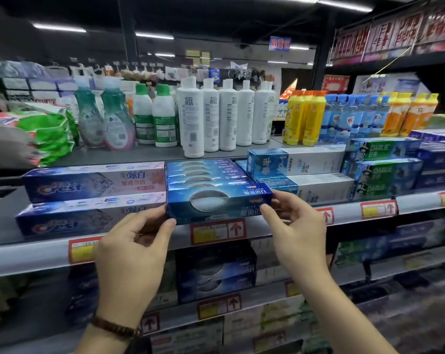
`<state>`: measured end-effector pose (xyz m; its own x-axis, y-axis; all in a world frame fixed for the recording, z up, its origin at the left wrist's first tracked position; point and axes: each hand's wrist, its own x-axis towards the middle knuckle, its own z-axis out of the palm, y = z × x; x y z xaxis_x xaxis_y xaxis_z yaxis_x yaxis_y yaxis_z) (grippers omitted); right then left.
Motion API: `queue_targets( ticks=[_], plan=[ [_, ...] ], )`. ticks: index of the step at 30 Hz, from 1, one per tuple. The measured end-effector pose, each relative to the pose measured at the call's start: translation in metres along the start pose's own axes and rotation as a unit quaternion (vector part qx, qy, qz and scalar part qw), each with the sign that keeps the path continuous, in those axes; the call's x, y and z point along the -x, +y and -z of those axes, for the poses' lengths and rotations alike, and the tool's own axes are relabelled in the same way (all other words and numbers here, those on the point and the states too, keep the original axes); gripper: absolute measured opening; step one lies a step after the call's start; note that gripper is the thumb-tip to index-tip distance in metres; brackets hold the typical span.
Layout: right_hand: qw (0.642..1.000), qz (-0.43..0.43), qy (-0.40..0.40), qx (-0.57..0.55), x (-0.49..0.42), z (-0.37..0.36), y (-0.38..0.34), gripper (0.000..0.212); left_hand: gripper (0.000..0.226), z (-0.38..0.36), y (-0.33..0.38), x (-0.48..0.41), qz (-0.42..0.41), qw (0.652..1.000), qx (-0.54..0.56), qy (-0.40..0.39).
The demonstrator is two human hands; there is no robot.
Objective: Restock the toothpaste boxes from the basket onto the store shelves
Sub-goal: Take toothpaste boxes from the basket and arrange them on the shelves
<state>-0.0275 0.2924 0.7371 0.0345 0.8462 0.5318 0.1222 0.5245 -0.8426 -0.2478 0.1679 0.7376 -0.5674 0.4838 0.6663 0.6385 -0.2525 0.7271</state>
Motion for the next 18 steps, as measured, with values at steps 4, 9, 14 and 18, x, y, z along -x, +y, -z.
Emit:
queue_targets(
  ticks=[4, 9, 14, 18],
  plan=[
    [1.000, 0.008, -0.008, 0.017, -0.0044, -0.0002, 0.0018, 0.023, 0.025, -0.0027, -0.0006, 0.0000, 0.000, 1.000, -0.016, 0.004],
    [0.999, 0.018, -0.024, 0.026, -0.0065, -0.0024, 0.0006, 0.022, 0.037, -0.0045, 0.0021, -0.0028, 0.020, 1.000, -0.006, 0.011],
    [0.997, 0.048, -0.023, 0.064, -0.0091, -0.0024, 0.0040, 0.028, 0.058, -0.0043, 0.0038, -0.0051, -0.017, 0.999, -0.045, -0.010],
    [0.991, 0.101, -0.026, 0.087, -0.0105, -0.0009, 0.0040, 0.046, 0.056, -0.0028, 0.0088, -0.0087, -0.090, 0.987, -0.123, -0.038]
  ],
)
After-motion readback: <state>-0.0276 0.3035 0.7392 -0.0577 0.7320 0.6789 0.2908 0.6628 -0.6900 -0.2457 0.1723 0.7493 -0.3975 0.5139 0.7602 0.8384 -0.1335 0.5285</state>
